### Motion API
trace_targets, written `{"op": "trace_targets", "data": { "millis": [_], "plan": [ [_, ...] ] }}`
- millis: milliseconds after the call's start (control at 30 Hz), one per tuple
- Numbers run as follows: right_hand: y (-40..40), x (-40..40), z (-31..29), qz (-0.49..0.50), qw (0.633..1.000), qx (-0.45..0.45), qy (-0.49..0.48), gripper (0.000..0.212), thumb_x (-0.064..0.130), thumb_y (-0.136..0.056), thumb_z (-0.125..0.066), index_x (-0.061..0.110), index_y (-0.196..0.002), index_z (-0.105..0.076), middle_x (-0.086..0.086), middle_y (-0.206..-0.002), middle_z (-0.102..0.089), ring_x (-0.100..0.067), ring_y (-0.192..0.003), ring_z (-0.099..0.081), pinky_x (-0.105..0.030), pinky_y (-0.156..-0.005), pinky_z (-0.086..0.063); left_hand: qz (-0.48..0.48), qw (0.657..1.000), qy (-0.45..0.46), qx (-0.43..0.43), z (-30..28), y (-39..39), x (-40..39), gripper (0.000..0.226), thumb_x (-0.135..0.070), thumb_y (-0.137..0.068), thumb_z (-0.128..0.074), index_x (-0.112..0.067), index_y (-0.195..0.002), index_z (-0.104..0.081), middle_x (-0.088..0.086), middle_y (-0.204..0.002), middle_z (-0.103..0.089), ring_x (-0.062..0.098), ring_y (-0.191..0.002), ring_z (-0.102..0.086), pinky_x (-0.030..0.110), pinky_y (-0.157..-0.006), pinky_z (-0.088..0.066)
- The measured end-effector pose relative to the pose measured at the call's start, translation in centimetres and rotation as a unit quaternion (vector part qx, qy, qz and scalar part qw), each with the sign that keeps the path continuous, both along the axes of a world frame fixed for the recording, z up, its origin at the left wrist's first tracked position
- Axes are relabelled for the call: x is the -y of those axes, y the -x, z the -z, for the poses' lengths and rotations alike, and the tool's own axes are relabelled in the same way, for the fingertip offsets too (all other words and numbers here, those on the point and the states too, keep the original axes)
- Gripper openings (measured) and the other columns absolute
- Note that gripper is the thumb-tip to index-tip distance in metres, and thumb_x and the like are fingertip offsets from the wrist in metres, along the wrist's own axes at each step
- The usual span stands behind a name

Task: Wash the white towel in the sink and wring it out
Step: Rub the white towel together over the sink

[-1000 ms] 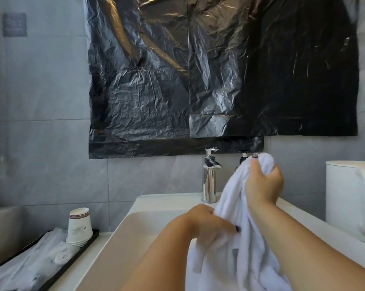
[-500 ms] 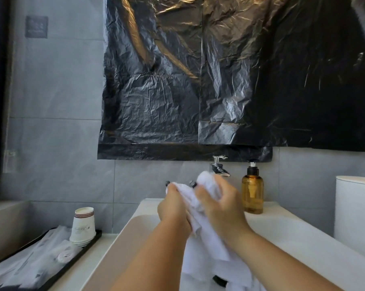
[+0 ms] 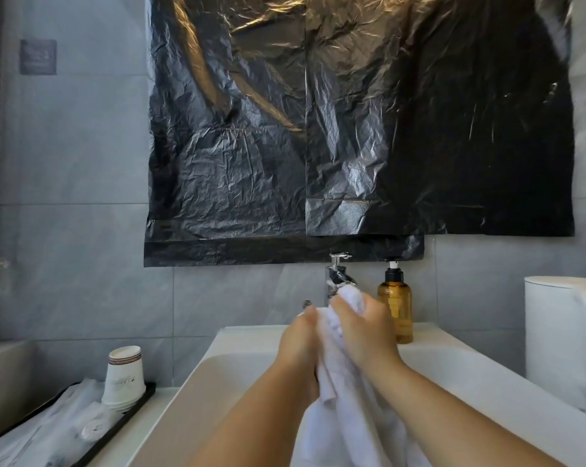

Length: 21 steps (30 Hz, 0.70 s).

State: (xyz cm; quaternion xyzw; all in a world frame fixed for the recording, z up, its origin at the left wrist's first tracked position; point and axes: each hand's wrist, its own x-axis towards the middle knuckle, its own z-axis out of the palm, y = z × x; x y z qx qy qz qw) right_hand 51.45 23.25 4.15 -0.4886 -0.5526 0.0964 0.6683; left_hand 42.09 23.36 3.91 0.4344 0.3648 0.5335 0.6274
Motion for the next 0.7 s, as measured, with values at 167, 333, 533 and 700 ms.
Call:
{"op": "trace_targets", "data": {
  "millis": [167,333,533,700],
  "plan": [
    [3.3,1.2,1.0,-0.084,0.985,0.127,-0.078,0.029,0.057,-0.066,-0.054,0.030,-0.060,-0.044,0.010,-0.054,-0.048,-0.009,-0.053,-0.042,-0.031,-0.051,-0.037,-0.110,0.992,-0.066,-0.005,-0.6,1.9,-0.2,0.019,-0.011,-0.087,-0.056,-0.011,-0.071,-0.047,0.008,-0.059,-0.048,0.025,-0.057,-0.047,0.030,-0.055,-0.038],
    [2.3,0.8,0.9,-0.048,0.992,0.084,-0.075,0.029,0.054,-0.068,-0.055,0.031,-0.056,-0.043,0.012,-0.052,-0.047,-0.007,-0.053,-0.041,-0.023,-0.051,-0.033,-0.073,0.995,-0.055,-0.034,-0.6,1.1,0.0,0.028,-0.017,-0.091,-0.051,-0.010,-0.064,-0.049,0.008,-0.047,-0.048,0.024,-0.047,-0.052,0.018,-0.039,-0.039],
    [0.0,-0.2,0.0,0.066,0.993,0.048,-0.087,0.032,0.029,-0.093,-0.058,0.020,-0.065,-0.046,0.005,-0.061,-0.051,-0.009,-0.058,-0.048,-0.024,-0.052,-0.037,0.114,0.991,-0.051,-0.040,-1.2,0.8,1.3,0.047,-0.041,-0.101,-0.048,-0.002,-0.109,-0.073,0.018,-0.096,-0.074,0.026,-0.085,-0.072,0.033,-0.072,-0.056],
    [-2.4,-1.4,-0.4,0.067,0.993,-0.095,0.031,0.033,0.025,-0.091,-0.056,0.012,-0.062,-0.051,-0.003,-0.063,-0.051,-0.024,-0.067,-0.048,-0.031,-0.058,-0.035,0.169,0.984,-0.039,-0.052,-1.2,0.2,2.7,0.049,-0.040,-0.101,-0.046,0.003,-0.110,-0.069,0.022,-0.093,-0.073,0.028,-0.080,-0.072,0.036,-0.075,-0.056]
  ]
}}
